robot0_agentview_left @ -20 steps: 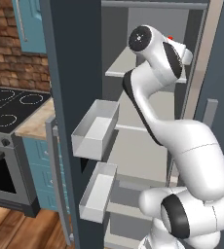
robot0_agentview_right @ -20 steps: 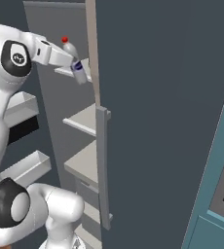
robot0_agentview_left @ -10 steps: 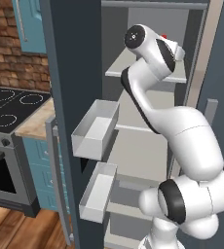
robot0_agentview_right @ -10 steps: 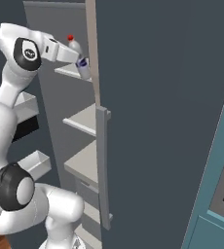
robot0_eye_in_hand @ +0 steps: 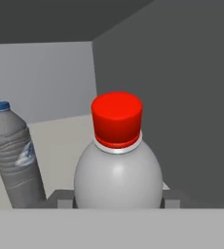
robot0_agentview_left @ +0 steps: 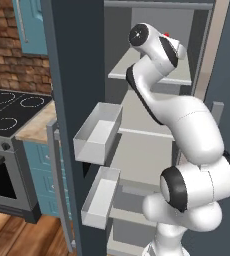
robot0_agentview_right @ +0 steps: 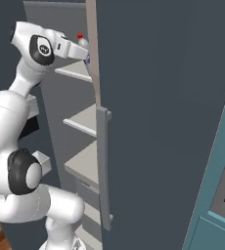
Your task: Take the bottled waters from the counter and place them in the freezer to freeze. Close the freezer door after placing the bottles.
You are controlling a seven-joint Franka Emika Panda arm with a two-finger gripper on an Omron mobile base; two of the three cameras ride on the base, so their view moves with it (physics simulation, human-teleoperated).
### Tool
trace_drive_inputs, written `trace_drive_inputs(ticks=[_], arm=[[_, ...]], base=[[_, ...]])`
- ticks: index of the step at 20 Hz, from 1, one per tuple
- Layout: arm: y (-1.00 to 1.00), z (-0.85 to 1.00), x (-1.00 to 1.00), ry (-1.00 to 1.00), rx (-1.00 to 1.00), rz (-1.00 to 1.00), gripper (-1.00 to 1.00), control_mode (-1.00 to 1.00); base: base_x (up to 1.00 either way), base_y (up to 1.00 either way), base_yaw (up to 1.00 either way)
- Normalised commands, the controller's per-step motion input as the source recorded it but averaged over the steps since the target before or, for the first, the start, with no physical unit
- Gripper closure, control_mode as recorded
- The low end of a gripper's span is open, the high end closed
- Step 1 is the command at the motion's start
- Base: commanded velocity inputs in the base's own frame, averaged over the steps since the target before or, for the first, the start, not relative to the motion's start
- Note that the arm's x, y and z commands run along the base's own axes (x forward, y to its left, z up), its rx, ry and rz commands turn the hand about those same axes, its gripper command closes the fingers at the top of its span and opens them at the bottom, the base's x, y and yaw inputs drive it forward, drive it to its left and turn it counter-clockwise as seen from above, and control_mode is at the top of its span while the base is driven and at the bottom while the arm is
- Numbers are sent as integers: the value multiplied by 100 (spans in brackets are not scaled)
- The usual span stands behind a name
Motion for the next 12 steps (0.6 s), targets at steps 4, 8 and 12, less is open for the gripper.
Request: trace_drive_inputs(ticks=[4, 8, 12], arm=[[-3, 0, 54, 0, 0, 0, 100, -100], [-1, -2, 44, 0, 0, 0, 100, -100], [-16, -9, 19, 0, 1, 1, 100, -100]], base=[[0, 0, 0], [0, 0, 0], [0, 0, 0]])
